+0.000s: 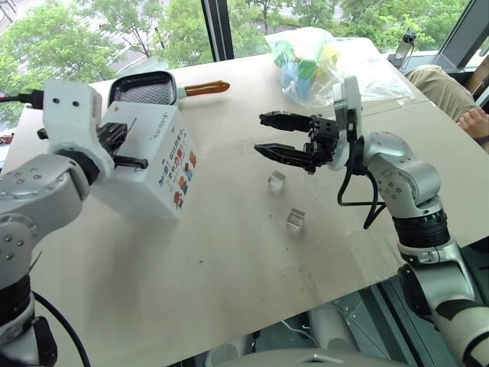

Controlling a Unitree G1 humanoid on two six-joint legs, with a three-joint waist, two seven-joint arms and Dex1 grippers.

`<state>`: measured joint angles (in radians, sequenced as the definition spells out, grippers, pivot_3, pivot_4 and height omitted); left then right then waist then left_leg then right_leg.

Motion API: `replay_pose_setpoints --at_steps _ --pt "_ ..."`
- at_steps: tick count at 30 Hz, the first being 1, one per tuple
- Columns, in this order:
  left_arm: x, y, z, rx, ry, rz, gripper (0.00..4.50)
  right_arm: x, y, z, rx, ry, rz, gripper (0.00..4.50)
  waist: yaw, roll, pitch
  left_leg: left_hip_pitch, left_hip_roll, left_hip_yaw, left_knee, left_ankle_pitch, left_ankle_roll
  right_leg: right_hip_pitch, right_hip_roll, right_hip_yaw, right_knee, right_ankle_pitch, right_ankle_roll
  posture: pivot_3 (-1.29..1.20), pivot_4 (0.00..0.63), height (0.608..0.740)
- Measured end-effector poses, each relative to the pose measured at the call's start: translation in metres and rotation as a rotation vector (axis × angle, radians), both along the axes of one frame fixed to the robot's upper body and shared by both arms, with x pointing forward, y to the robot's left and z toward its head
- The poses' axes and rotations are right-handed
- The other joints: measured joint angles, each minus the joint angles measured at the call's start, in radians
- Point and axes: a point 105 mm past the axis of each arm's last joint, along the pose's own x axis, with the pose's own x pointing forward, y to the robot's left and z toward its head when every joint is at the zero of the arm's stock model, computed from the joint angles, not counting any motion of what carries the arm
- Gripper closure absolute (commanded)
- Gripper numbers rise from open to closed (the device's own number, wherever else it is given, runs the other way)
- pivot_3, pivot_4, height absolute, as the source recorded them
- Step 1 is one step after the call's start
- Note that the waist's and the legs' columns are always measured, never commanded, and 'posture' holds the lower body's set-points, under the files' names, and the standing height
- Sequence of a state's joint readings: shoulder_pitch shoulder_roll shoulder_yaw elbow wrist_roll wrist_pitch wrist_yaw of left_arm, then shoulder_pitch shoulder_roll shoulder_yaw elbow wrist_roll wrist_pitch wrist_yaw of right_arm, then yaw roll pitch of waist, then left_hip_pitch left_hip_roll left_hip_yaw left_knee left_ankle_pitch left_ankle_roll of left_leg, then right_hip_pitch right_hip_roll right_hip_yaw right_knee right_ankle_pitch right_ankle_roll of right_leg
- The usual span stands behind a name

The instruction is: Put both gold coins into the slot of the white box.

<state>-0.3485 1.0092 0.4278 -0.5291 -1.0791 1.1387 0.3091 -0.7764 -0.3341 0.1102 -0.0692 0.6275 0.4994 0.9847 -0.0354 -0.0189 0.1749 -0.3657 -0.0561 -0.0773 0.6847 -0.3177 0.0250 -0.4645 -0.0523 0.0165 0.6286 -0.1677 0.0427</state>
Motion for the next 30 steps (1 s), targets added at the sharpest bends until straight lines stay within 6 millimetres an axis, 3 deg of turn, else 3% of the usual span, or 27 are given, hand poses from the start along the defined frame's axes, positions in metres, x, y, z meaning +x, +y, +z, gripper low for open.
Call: replay_pose_setpoints --at_steps 2,9,14,17,23,26,28,30 --pt "-0.001 0.004 -0.009 0.007 0.043 0.017 4.5 0.0 0.0 0.0 0.0 0.0 -0.002 1.21 -0.002 0.0 0.0 0.0 0.0 0.0 0.0 0.0 0.0 0.0 0.0 0.0 0.0 0.0 0.0 0.0 0.15 0.721" --pt "-0.002 0.006 -0.011 0.011 0.046 0.016 4.5 0.0 0.001 0.0 0.005 0.002 -0.001 1.21 -0.004 0.0 0.0 0.0 0.0 0.0 0.0 0.0 0.0 0.0 0.0 0.0 0.0 0.0 0.0 0.0 0.15 0.721" --pt "-0.002 0.008 -0.01 -0.013 0.025 0.018 2.82 0.0 0.001 0.0 0.007 0.003 -0.002 1.16 -0.002 0.0 0.0 0.0 0.0 0.0 0.0 0.0 0.0 0.0 0.0 0.0 0.0 0.0 0.0 0.0 0.15 0.721" --pt "0.0 0.005 -0.008 -0.024 -0.002 -0.007 1.37 0.0 0.002 0.0 0.009 0.003 0.001 1.16 0.001 0.0 0.0 0.0 0.0 0.0 0.001 0.0 0.0 0.0 0.0 0.0 0.0 0.0 0.0 0.0 0.15 0.721" --pt "0.003 0.0 -0.004 -0.038 -0.073 -0.057 1.37 -0.002 0.003 0.0 0.008 0.004 0.017 1.16 0.002 0.0 0.0 -0.001 0.0 0.0 0.001 0.0 0.0 0.0 -0.001 0.0 0.0 0.0 0.0 0.0 0.15 0.721" --pt "-0.001 -0.012 0.008 -0.12 -0.189 -0.144 1.37 -0.002 0.002 -0.002 0.007 0.008 0.018 1.16 0.001 0.0 0.0 -0.001 0.0 0.0 0.001 0.0 0.0 0.0 -0.001 0.0 -0.001 0.0 0.0 0.0 0.15 0.721" --pt "-0.008 -0.022 0.015 -0.192 -0.26 -0.227 1.37 -0.002 0.001 -0.004 0.001 0.01 0.016 1.16 0.0 0.0 -0.001 -0.001 0.0 0.0 0.001 0.0 0.0 0.0 -0.001 0.0 -0.001 0.0 0.0 0.0 0.15 0.721" --pt "-0.022 -0.03 0.006 -0.23 -0.261 -0.308 1.37 -0.002 -0.007 -0.012 -0.025 0.008 -0.002 1.16 -0.003 0.0 -0.001 -0.001 0.0 0.0 0.001 0.0 0.0 0.0 -0.001 0.0 -0.001 0.0 0.0 0.0 0.15 0.721"
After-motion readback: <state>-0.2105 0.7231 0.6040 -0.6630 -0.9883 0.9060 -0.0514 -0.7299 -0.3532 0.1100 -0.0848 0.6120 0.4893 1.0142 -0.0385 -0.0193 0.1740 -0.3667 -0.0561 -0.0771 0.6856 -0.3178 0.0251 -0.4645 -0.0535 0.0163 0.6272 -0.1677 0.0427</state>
